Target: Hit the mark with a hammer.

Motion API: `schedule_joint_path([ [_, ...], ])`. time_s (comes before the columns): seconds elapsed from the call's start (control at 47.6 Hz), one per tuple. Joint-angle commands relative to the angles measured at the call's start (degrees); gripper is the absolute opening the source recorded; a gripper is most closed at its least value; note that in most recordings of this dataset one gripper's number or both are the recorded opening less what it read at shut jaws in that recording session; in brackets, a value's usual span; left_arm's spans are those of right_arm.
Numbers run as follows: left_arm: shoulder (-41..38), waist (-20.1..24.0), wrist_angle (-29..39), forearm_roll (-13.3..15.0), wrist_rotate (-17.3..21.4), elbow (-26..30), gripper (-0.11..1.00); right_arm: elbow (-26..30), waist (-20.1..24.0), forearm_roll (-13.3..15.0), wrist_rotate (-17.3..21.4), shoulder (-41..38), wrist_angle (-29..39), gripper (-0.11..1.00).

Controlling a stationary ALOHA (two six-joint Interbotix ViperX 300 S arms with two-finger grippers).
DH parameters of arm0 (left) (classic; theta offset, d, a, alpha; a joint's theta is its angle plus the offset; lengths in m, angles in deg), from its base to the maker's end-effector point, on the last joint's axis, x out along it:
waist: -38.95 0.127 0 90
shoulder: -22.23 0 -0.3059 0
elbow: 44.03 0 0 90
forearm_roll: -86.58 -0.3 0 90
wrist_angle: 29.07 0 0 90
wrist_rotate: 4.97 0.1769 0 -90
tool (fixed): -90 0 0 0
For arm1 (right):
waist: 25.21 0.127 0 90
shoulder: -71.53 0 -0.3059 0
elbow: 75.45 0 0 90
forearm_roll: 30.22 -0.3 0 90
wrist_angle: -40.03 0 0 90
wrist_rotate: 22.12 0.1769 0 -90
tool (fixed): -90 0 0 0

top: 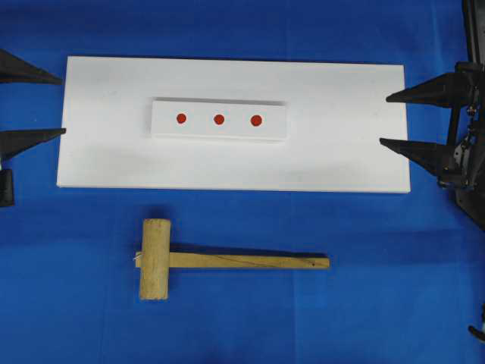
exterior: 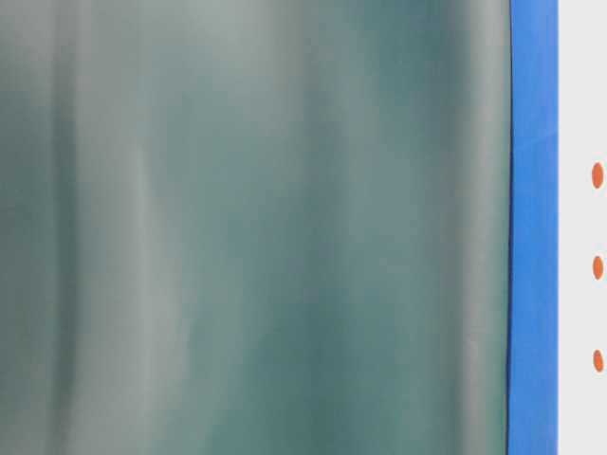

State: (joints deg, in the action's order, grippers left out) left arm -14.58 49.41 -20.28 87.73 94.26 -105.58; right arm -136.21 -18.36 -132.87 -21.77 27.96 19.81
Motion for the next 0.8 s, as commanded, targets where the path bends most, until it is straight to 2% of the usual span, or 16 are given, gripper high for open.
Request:
schedule_joint_path([
  [0.0, 1.1, -0.8, -0.2, 0.0, 0.2, -0.1, 0.86, -0.6, 0.0, 0.0, 0.2, 0.0, 0.7, 0.68],
  [0.462, 3.7, -1.9, 1.4, 0.0, 0.1, -2.2, 0.84, -6.2, 0.0, 0.0, 1.0, 7.0, 1.3, 0.62],
  [0.777, 3.6, -2.9, 1.4, 0.0, 0.1, -2.2, 0.81, -6.8, 0.0, 0.1, 1.8, 7.0, 1.9, 0.62],
])
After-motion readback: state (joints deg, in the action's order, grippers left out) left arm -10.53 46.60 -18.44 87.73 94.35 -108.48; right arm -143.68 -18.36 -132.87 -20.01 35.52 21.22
